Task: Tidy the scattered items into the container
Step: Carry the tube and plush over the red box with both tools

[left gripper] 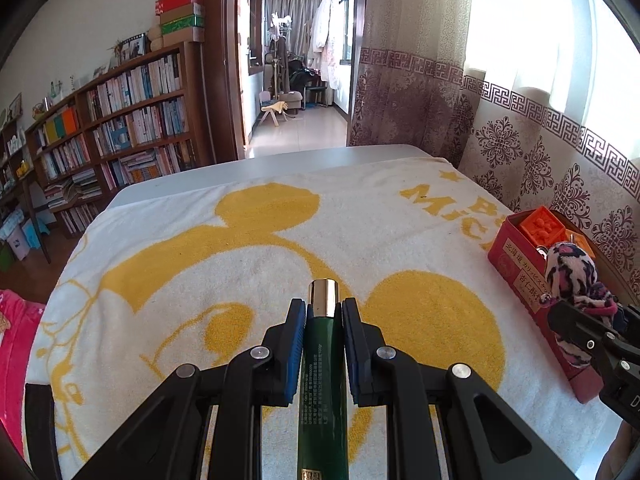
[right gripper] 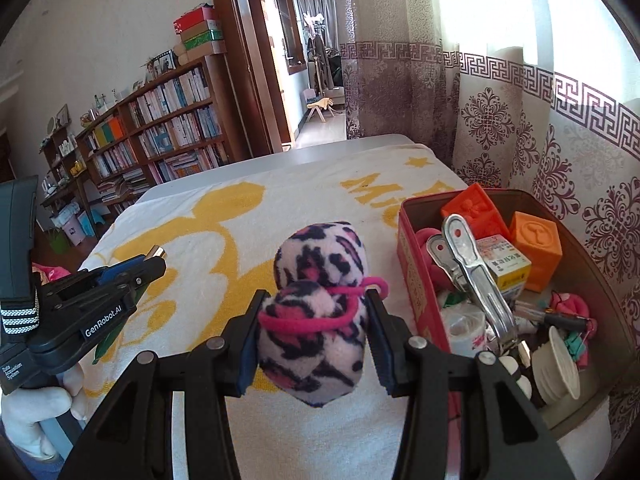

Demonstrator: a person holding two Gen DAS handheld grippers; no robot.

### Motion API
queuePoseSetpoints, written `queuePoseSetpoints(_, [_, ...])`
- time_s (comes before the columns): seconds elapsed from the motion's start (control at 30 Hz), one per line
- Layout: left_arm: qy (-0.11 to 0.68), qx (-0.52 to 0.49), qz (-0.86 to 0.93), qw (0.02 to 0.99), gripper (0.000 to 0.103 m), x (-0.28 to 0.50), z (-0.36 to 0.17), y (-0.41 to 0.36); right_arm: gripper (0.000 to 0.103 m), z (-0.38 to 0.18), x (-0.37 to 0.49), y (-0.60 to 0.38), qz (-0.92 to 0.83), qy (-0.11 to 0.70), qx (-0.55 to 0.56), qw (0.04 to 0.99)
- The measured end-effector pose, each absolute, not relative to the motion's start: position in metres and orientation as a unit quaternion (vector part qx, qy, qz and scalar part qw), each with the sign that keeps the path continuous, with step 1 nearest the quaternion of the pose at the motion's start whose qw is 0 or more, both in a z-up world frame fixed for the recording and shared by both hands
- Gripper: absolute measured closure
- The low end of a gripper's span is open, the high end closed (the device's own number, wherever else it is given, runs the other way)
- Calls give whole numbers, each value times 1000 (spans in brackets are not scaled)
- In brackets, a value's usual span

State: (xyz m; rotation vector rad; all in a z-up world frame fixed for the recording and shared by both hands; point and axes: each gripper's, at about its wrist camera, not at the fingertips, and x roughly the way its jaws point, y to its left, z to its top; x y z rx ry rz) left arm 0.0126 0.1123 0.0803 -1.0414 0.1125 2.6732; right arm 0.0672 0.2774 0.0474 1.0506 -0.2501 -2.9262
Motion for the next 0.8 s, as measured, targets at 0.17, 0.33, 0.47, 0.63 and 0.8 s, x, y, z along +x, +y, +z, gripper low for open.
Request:
queuePoseSetpoints(0.17, [64, -351, 917, 179, 83, 24, 91, 158, 52, 61, 92, 323, -945, -94, 312, -30])
queuePoseSetpoints(0.33, [90, -341, 905, 237, 83, 41, 102, 212, 52, 71, 113, 378, -946, -99, 293, -93])
queuePoseSetpoints(0.47, [110, -335, 888, 295, 83, 59, 109, 258, 52, 73, 117, 412, -943, -97, 290, -128])
queuePoseSetpoints(0.63, [107, -345, 856, 369, 83, 76, 110, 301, 52, 75, 126, 432, -945, -108, 277, -139])
queuePoseSetpoints(0.8, [115, -352, 830, 417, 83, 90, 100, 331, 52, 67, 124, 442, -941, -128, 286, -130])
